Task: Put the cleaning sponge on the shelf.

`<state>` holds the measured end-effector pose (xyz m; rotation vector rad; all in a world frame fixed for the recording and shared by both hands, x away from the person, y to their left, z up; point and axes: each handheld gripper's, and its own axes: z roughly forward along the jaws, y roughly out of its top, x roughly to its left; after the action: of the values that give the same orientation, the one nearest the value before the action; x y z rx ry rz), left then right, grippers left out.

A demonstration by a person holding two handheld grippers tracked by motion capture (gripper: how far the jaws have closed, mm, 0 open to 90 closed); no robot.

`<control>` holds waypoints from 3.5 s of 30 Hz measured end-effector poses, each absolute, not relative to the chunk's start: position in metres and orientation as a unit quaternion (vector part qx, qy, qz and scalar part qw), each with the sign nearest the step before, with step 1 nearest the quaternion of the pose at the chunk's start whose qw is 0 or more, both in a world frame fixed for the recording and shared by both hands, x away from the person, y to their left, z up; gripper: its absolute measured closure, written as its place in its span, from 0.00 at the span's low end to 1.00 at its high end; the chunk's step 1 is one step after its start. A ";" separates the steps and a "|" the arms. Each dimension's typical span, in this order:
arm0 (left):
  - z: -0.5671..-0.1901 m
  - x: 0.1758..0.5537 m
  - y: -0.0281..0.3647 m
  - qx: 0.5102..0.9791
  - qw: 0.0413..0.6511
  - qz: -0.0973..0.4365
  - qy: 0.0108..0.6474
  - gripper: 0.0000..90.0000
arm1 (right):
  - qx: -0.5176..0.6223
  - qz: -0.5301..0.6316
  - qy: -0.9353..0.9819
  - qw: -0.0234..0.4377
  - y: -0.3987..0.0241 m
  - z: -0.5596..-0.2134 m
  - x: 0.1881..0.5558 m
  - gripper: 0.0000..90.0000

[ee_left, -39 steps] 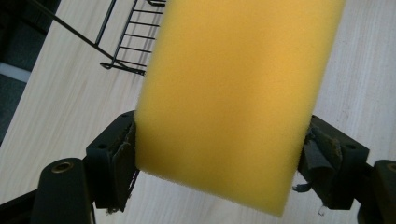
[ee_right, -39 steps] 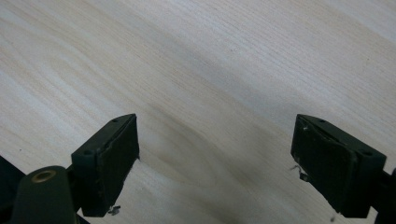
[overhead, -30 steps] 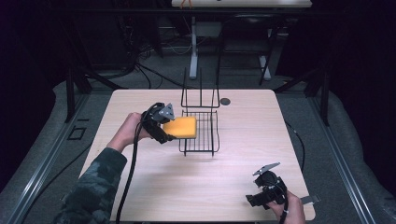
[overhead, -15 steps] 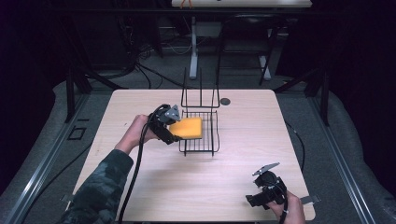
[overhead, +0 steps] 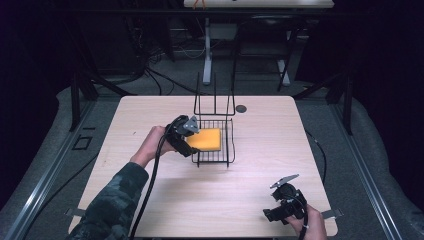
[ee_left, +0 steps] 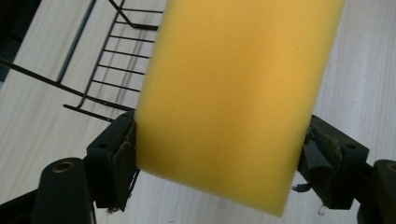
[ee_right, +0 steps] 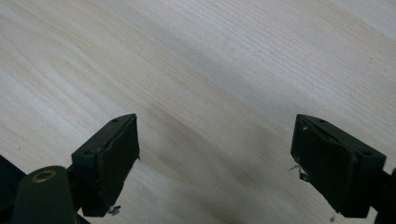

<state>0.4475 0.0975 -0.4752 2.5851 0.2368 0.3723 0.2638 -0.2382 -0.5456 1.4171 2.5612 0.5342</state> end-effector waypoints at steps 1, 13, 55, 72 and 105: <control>-0.478 0.448 0.096 0.954 0.254 0.135 0.086 0.25 | 0.475 0.179 0.858 0.083 -0.238 -0.546 0.264 0.17; -0.492 0.450 0.079 0.958 0.246 0.124 0.082 0.25 | 0.475 0.179 0.858 0.082 -0.238 -0.546 0.264 0.17; -0.514 0.462 0.056 0.969 0.201 0.096 0.111 0.21 | 0.465 0.173 0.864 0.084 -0.236 -0.548 0.263 0.17; -0.513 0.462 0.058 0.967 0.203 0.092 0.124 0.13 | 0.466 0.178 0.863 0.084 -0.236 -0.547 0.263 0.17; -0.470 0.434 0.110 0.945 0.260 0.121 0.156 0.00 | 0.470 0.173 0.861 0.084 -0.235 -0.547 0.262 0.17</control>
<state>0.4341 0.1098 -0.4697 2.5602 0.4224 0.3287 0.2625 -0.2354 -0.5472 1.4023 2.5713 0.5176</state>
